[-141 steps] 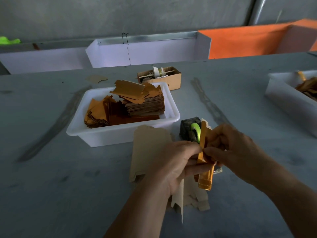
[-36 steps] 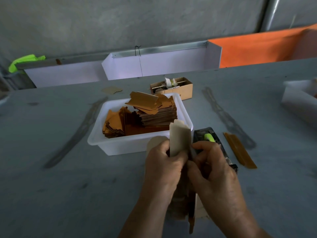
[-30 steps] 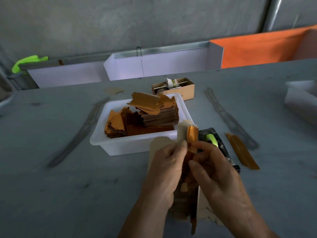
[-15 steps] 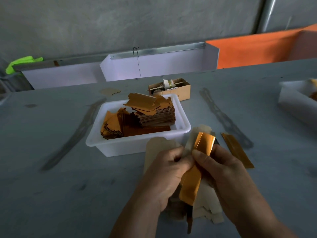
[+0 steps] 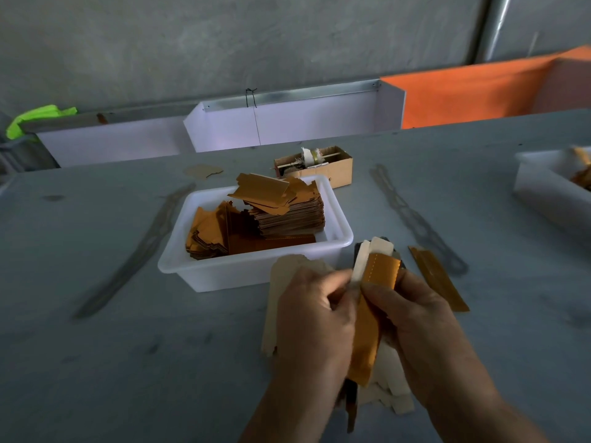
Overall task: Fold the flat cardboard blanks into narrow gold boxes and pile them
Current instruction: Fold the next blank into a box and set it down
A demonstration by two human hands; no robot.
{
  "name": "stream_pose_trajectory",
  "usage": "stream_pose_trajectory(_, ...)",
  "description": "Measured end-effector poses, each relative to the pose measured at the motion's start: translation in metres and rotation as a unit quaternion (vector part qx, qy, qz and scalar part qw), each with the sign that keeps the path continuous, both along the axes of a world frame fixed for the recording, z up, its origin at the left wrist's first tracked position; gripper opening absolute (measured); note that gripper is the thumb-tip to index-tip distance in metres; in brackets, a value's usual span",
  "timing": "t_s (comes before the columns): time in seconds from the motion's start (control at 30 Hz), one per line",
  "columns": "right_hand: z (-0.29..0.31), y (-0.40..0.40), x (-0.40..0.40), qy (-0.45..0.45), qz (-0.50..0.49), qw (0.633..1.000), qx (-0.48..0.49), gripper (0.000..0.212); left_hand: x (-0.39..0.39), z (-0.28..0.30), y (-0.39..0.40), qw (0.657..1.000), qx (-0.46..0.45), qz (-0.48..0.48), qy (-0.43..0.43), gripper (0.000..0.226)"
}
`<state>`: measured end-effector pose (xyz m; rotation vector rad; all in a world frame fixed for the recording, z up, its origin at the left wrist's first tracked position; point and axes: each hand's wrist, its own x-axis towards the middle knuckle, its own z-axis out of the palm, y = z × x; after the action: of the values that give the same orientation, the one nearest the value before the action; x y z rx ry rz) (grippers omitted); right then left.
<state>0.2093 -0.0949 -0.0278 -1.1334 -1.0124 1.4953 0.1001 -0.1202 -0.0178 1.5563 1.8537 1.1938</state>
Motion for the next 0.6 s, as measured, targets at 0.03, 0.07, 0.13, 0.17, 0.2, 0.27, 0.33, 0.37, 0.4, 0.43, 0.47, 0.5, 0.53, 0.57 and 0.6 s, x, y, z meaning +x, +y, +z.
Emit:
stream_pose_trajectory(0.03,0.001,0.000,-0.001,-0.006,-0.003,1.000,0.002,0.010,0.004,0.001,-0.002,0.993,0.041,0.014,0.112,0.036)
stream_pose_trajectory(0.07,0.002,-0.001,-0.002,-0.010,-0.005,1.000,0.005,0.010,0.009,0.004,-0.003,0.971,0.067,0.021,0.229,0.040)
stream_pose_trajectory(0.13,0.003,-0.002,-0.003,-0.013,-0.003,1.000,0.011,0.016,0.019,0.005,-0.007,0.937,0.065,0.020,0.343,0.053)
stream_pose_trajectory(0.17,0.003,-0.004,-0.003,-0.012,0.001,1.000,0.012,0.018,0.024,0.005,-0.010,0.925,0.041,0.014,0.377,0.057)
stream_pose_trajectory(0.2,0.004,-0.005,-0.003,-0.010,0.007,1.000,0.013,0.017,0.028,0.004,-0.011,0.916,0.027,0.013,0.400,0.062)
stream_pose_trajectory(0.27,0.004,-0.008,-0.001,-0.002,0.013,1.000,0.013,0.017,0.032,0.004,-0.013,0.913,0.000,0.000,0.407,0.068)
stream_pose_trajectory(0.33,0.004,-0.009,0.002,0.010,0.014,1.000,0.016,0.027,0.033,0.002,-0.015,0.919,-0.011,-0.006,0.393,0.065)
stream_pose_trajectory(0.37,0.004,-0.009,0.002,0.009,0.019,1.000,0.019,0.030,0.034,-0.001,-0.015,0.925,-0.003,-0.001,0.379,0.063)
stream_pose_trajectory(0.4,0.005,-0.009,0.002,0.001,0.025,0.999,0.023,0.030,0.033,-0.002,-0.015,0.932,0.005,0.003,0.362,0.062)
stream_pose_trajectory(0.43,0.005,-0.008,0.003,-0.008,0.026,0.999,0.026,0.029,0.032,-0.002,-0.016,0.941,0.011,0.000,0.339,0.060)
stream_pose_trajectory(0.47,0.004,-0.007,0.003,-0.019,0.021,0.999,0.027,0.027,0.030,-0.002,-0.016,0.950,0.019,-0.008,0.311,0.057)
stream_pose_trajectory(0.5,0.003,-0.004,0.004,-0.027,0.013,0.999,0.024,0.025,0.029,0.000,-0.015,0.960,0.020,-0.018,0.280,0.051)
stream_pose_trajectory(0.53,0.003,-0.001,0.006,-0.031,0.008,0.999,0.018,0.024,0.026,0.001,-0.013,0.972,0.020,-0.022,0.233,0.045)
stream_pose_trajectory(0.57,0.003,0.002,0.008,-0.028,0.009,1.000,0.009,0.023,0.023,0.002,-0.011,0.987,0.013,-0.014,0.161,0.040)
stream_pose_trajectory(0.6,0.004,0.005,0.010,-0.019,0.014,1.000,0.004,0.022,0.020,0.004,-0.008,0.997,-0.017,-0.008,0.075,0.034)
